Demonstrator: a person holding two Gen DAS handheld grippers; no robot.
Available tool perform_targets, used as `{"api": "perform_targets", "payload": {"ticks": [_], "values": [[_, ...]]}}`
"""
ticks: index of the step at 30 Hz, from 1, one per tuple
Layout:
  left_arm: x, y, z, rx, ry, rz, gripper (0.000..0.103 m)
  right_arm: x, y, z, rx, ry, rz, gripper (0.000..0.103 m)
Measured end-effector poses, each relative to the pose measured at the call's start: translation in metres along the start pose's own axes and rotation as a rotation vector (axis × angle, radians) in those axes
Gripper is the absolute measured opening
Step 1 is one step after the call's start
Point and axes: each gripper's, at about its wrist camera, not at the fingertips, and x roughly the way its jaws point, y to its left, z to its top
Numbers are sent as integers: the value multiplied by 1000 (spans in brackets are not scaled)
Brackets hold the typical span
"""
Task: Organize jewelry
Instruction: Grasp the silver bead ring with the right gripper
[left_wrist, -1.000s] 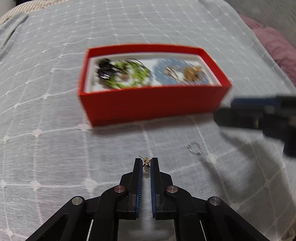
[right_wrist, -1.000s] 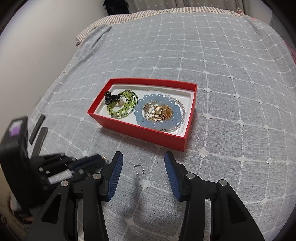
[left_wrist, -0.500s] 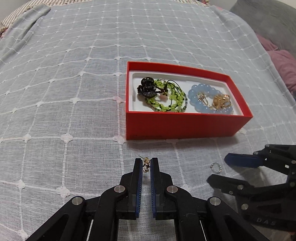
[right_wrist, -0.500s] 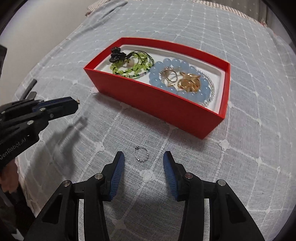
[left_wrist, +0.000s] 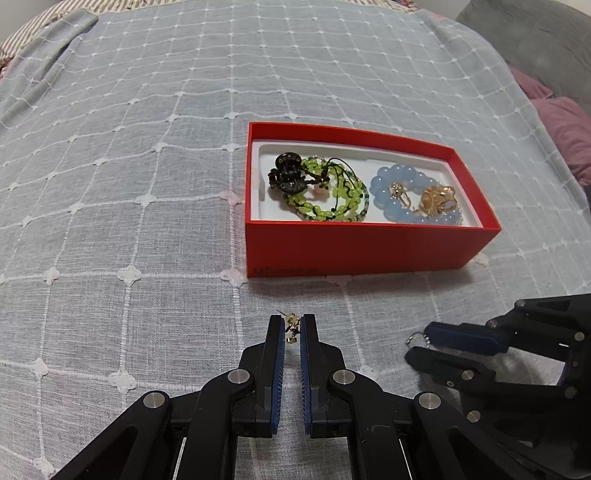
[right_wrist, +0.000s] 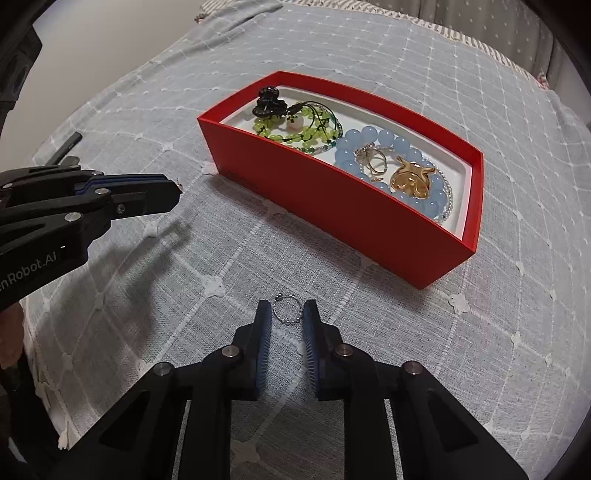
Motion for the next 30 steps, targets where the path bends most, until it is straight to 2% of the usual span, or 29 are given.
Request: {"api": "perform_targets", "payload": {"ticks": [17, 30], "values": [[-2, -3, -1, 0, -7, -5, 3, 0, 9, 2, -6, -4, -16, 17], [-4, -1, -1, -1, -13, -3, 3, -10, 7, 4, 0, -24, 7, 17]]}}
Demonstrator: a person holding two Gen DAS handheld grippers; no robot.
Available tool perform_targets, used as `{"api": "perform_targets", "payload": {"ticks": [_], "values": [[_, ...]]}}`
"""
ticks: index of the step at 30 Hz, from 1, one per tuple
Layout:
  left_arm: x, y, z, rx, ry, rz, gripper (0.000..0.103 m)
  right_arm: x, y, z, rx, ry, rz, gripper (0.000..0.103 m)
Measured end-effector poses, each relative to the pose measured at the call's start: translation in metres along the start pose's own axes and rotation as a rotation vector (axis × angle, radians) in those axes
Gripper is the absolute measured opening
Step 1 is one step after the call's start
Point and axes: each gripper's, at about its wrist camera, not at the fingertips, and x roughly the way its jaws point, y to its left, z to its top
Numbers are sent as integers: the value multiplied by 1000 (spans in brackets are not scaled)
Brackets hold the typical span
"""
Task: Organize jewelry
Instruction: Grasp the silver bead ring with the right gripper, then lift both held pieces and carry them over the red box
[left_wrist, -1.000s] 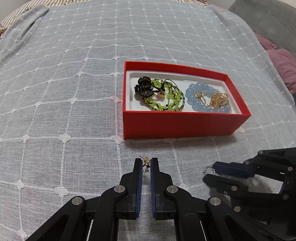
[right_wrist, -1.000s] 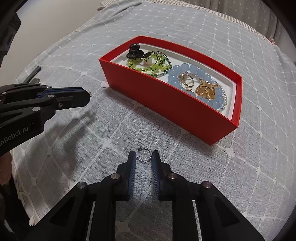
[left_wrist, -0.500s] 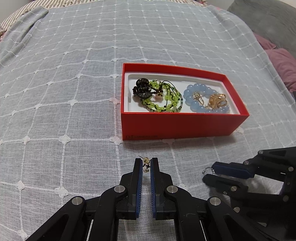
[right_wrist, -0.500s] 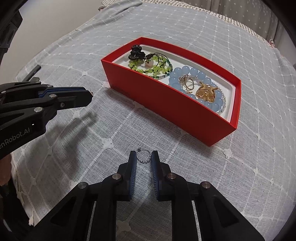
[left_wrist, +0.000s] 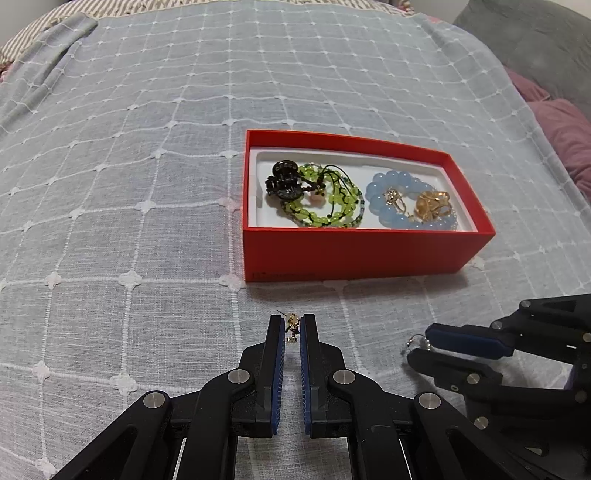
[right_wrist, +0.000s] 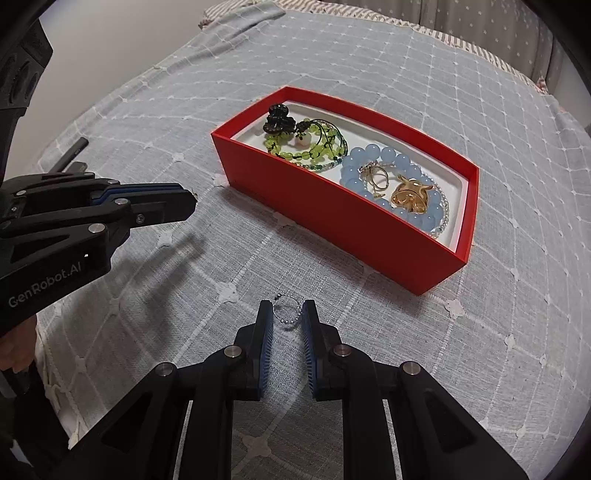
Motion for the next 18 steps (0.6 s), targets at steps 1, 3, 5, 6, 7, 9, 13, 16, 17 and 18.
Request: {"api": "perform_targets", "payload": {"ticks": [1, 3, 5, 6, 7, 9, 13, 16, 17, 18], "values": [[0, 0, 0, -1, 0, 0, 3, 0, 0, 0, 1, 0, 0, 17], [0, 0, 0, 0, 0, 0, 3, -1, -1, 0, 3, -3, 1, 17], [0, 0, 1, 1, -3, -2, 3, -3, -1, 1, 6, -9, 7, 17], [-1, 1, 1, 1, -4, -3, 3, -4, -1, 2, 7, -12, 9, 17], [-1, 2, 2, -2, -6, -5, 3, -6, -1, 2, 8, -16, 14, 17], [-3, 3, 3, -8, -12, -10, 3, -9, -3, 1, 11, -23, 20, 17], [-7, 6, 6, -18, -29, -11, 3, -14, -5, 2, 15, -34, 21, 17], [-10, 7, 7, -15, -37, -9, 3, -18, -5, 2, 12, -43, 22, 17], [-11, 7, 7, -14, -42, -8, 3, -19, -5, 2, 11, -46, 27, 17], [-12, 7, 7, -12, -46, -9, 3, -20, -5, 2, 10, -49, 32, 17]]}}
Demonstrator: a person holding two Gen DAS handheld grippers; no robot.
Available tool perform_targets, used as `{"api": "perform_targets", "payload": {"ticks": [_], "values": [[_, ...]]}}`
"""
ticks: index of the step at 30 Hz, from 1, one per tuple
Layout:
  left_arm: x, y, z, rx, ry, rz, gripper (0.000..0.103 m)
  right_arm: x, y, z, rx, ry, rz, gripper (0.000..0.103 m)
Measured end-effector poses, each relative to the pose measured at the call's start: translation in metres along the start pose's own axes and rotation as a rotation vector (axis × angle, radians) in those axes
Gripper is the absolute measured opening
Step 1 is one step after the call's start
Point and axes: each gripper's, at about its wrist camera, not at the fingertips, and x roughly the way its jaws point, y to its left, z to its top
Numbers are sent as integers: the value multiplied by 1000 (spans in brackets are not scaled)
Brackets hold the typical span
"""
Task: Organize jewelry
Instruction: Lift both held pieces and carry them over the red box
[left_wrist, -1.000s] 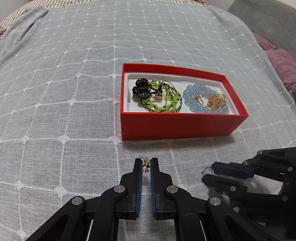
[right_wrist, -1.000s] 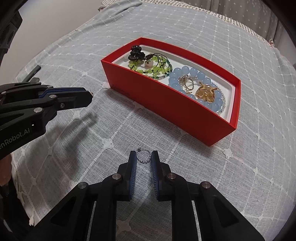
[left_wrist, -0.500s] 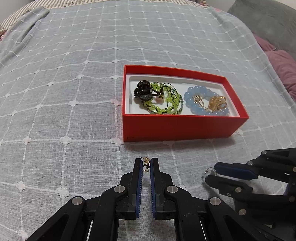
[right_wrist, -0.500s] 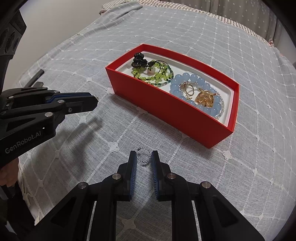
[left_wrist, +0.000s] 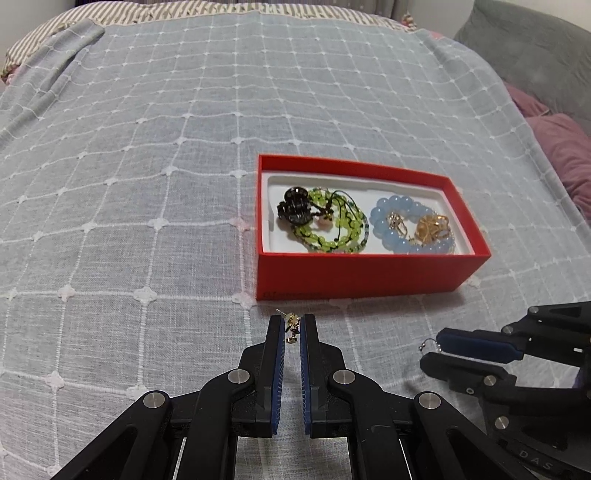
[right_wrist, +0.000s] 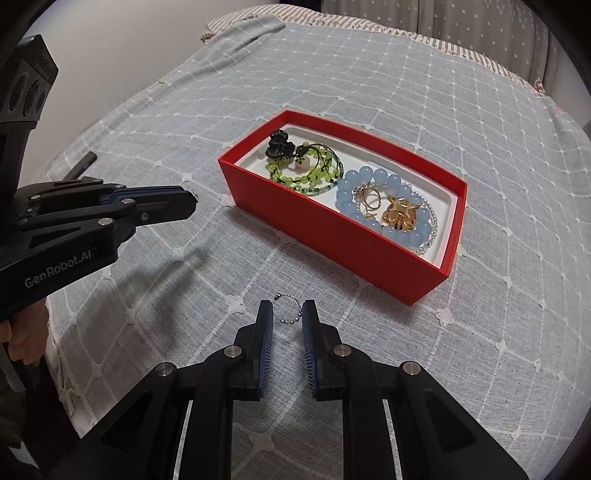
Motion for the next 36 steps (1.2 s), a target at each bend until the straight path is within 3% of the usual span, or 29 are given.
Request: {"api": "perform_targets", "payload": {"ticks": [22, 29, 36], "values": [[-21, -32, 34, 85, -143, -92, 3, -52, -34, 19, 120, -145, 36, 17], [-11, -37, 54, 93, -135, -128, 3, -52, -60, 30, 213, -177, 29, 17], [11, -34, 71, 43, -103, -164, 3, -40, -75, 46, 269, -205, 79, 17]]}}
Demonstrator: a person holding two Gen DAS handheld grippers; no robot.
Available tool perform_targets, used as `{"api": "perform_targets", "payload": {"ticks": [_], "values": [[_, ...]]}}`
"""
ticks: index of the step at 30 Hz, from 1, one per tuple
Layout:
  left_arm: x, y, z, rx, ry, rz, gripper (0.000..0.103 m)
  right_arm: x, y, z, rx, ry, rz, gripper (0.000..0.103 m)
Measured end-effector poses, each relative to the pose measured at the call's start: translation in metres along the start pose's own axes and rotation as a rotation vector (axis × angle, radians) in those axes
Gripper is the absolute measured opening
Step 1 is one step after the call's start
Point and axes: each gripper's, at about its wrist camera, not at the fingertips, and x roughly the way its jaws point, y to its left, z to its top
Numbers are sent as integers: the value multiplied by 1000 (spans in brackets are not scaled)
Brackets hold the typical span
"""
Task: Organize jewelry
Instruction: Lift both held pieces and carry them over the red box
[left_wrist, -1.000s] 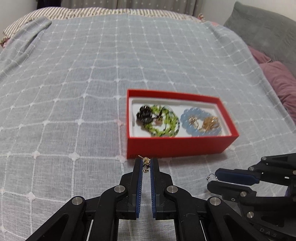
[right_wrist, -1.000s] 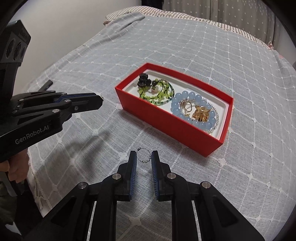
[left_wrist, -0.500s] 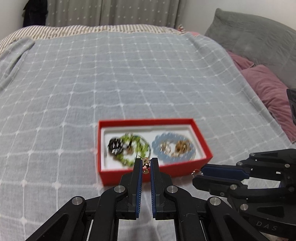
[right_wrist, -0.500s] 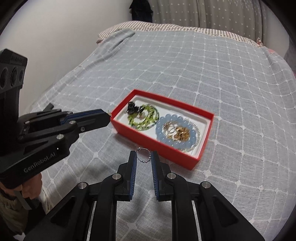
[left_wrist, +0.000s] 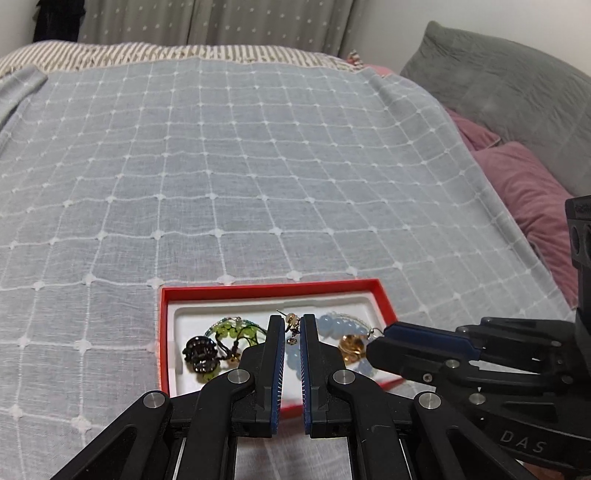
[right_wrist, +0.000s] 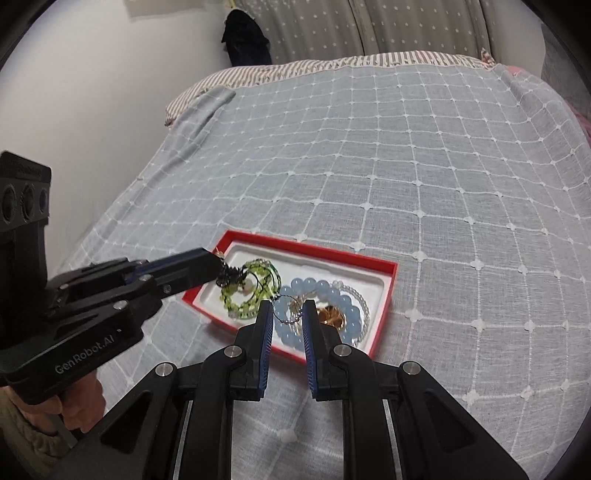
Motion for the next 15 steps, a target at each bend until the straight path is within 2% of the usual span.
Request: {"api": "perform_targets", "payload": {"ticks": [7, 15], "values": [[29, 8, -1, -7, 43, 35, 3, 15, -13, 5, 56, 9, 21, 17], [37, 8, -5, 32, 48, 50, 3, 24, -22, 12, 103, 14, 52, 17]]}}
